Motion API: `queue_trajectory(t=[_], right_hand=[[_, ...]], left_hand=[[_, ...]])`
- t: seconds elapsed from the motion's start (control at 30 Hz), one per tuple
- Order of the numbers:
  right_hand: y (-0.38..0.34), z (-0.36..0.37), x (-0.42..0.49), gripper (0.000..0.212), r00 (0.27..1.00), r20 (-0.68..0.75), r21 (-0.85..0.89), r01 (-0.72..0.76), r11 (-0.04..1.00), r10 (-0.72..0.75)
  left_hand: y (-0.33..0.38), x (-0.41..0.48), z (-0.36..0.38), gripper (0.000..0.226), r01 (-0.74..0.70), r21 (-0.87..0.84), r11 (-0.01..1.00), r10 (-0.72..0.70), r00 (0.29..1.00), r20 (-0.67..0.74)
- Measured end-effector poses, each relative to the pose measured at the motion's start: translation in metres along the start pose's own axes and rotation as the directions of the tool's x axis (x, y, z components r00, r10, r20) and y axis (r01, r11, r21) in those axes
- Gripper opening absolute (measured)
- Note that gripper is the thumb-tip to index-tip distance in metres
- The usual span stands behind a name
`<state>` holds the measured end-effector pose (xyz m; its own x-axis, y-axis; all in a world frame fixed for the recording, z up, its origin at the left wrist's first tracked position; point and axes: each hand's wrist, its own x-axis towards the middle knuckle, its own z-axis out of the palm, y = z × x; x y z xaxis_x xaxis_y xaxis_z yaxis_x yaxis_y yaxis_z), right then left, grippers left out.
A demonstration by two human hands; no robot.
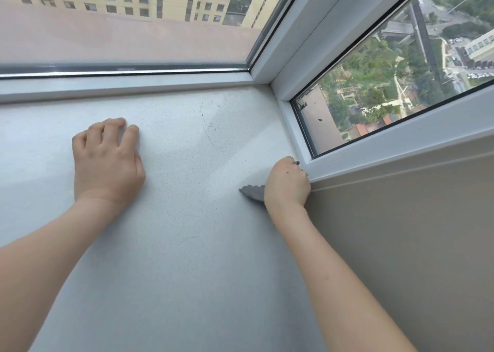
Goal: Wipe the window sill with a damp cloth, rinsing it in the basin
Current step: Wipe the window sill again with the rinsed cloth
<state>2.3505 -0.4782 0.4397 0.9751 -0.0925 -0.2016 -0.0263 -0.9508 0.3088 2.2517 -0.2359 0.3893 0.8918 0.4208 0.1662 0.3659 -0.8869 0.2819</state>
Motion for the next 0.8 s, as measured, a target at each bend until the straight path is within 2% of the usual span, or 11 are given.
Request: queue_trajectory(t=[0.1,0.2,0.27,0.33,0.37,0.43,0.57,0.63,0.73,0.8], right_hand=[[-0.003,0.002,0.016,0.030,0.999,0.052,-0.003,-0.009,1.000,0.010],[-0.010,0.008,0.004,0.021,0.998,0.019,0.195,0.055,0.979,-0.060],[-0.007,0.002,-0.002,0.017,0.991,-0.095,0.448,0.125,0.885,-0.092],[-0.005,0.002,0.012,0.034,0.976,-0.205,0.645,0.192,0.740,-0.075],[-0.006,0.005,0.022,0.042,0.966,-0.233,0.646,0.242,0.724,-0.114],[-0.016,0.016,0.041,0.049,0.938,-0.268,0.551,0.335,0.765,-0.217],[-0.042,0.010,0.093,0.051,0.892,-0.317,0.451,0.441,0.776,-0.322],[-0.057,-0.002,0.119,0.052,0.900,-0.305,0.461,0.426,0.778,-0.312],[-0.080,-0.012,0.123,0.056,0.942,-0.284,0.558,0.315,0.768,-0.180],[-0.093,-0.009,0.102,0.057,0.923,-0.292,0.581,0.379,0.721,-0.250]], left_hand=[[0.001,0.000,0.000,0.038,0.001,-0.003,1.000,-0.001,1.000,0.007],[0.001,0.000,0.000,0.038,0.012,-0.007,1.000,-0.012,1.000,0.016],[0.000,0.000,-0.001,0.038,0.016,0.001,1.000,-0.016,1.000,0.021],[0.001,0.000,-0.001,0.038,0.014,0.005,1.000,-0.014,1.000,0.021],[0.001,0.001,-0.001,0.038,0.014,0.009,1.000,-0.014,1.000,0.017],[0.002,0.001,0.000,0.037,0.013,0.022,1.000,-0.014,1.000,0.016],[0.001,0.001,0.001,0.038,0.008,0.041,0.999,-0.009,1.000,0.014],[0.001,0.002,0.001,0.038,0.014,0.044,0.999,-0.014,1.000,0.008],[0.001,0.001,0.002,0.038,0.015,0.058,0.998,-0.016,1.000,0.016],[0.001,0.002,0.002,0.038,0.014,0.061,0.998,-0.015,1.000,0.025]])
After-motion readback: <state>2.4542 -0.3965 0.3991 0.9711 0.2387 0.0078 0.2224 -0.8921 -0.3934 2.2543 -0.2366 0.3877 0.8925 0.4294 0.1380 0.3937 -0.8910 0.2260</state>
